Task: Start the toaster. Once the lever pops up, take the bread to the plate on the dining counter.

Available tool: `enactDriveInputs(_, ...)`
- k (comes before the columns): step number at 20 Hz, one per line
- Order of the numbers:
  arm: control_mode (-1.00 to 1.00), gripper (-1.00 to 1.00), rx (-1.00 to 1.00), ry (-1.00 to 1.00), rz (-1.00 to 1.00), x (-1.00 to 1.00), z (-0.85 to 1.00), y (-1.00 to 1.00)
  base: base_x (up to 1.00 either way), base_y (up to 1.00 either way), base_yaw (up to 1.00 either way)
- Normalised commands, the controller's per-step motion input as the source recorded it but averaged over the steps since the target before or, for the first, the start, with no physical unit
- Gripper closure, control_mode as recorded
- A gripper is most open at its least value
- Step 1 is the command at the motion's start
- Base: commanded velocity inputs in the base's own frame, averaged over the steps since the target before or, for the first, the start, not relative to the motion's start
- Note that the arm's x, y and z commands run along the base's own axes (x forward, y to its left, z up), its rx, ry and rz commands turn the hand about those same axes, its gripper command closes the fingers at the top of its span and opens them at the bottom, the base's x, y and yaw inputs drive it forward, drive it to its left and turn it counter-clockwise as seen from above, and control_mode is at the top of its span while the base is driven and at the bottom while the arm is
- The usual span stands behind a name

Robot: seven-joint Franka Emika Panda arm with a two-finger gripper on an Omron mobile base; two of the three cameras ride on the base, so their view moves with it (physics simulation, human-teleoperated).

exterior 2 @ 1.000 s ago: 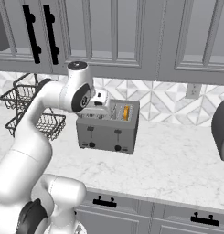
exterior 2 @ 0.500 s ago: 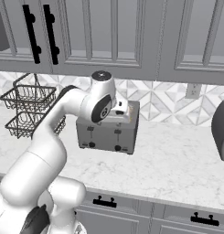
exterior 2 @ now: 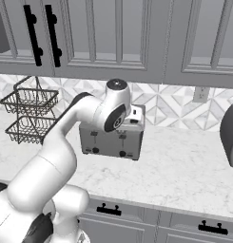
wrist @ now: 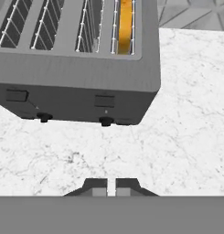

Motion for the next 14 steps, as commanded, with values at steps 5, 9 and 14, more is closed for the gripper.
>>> enactDriveInputs(5, -1.0, 1.0, -0.02, -0.16, 0.0, 0.39, -0.55, -0.04, 0.0, 0.0, 0.0)
enactDriveInputs(9, -1.0, 1.0, 0.0, -0.21, 0.01, 0.52, -0.41, 0.0, 0.0, 0.0, 0.0)
enactDriveInputs(14, -1.0, 1.0, 0.0, 0.01, 0.01, 0.53, -0.04, 0.0, 0.0, 0.0, 0.0)
